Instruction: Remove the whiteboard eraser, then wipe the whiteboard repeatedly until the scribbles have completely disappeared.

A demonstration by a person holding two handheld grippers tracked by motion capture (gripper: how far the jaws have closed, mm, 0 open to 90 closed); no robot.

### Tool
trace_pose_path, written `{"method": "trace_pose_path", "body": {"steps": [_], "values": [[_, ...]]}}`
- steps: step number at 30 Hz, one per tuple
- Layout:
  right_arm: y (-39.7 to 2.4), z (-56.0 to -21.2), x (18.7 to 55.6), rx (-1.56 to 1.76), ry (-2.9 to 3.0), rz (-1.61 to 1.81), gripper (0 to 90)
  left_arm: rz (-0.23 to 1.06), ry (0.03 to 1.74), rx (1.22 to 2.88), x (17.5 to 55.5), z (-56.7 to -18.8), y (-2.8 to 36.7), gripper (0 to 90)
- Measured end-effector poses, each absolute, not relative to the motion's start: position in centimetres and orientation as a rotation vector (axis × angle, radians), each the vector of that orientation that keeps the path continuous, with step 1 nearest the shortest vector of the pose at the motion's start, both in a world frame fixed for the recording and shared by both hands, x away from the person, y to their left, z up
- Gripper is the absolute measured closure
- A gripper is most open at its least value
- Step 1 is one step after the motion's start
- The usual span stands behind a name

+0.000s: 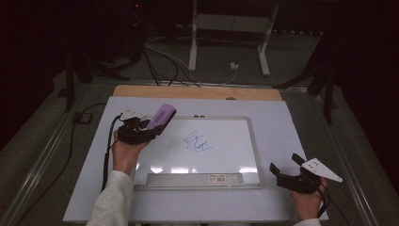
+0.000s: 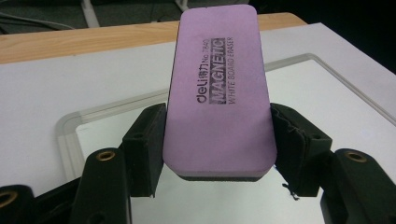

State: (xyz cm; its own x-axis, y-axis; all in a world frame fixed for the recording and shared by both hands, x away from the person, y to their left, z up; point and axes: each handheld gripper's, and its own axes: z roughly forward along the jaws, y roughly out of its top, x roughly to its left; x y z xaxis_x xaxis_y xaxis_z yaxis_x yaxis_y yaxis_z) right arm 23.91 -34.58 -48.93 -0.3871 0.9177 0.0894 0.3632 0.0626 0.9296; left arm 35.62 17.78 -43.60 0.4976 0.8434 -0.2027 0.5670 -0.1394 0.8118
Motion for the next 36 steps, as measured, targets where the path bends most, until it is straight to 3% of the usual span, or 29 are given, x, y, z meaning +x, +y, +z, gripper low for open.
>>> {"method": "trace_pose_path", "body": {"steps": [36], "values": [[-34.6, -48.9, 23.9, 1.273, 1.802, 1.316, 0.0, 0.315, 1.082, 1.886, 34.9, -44.5, 14.0, 41.3]]}}
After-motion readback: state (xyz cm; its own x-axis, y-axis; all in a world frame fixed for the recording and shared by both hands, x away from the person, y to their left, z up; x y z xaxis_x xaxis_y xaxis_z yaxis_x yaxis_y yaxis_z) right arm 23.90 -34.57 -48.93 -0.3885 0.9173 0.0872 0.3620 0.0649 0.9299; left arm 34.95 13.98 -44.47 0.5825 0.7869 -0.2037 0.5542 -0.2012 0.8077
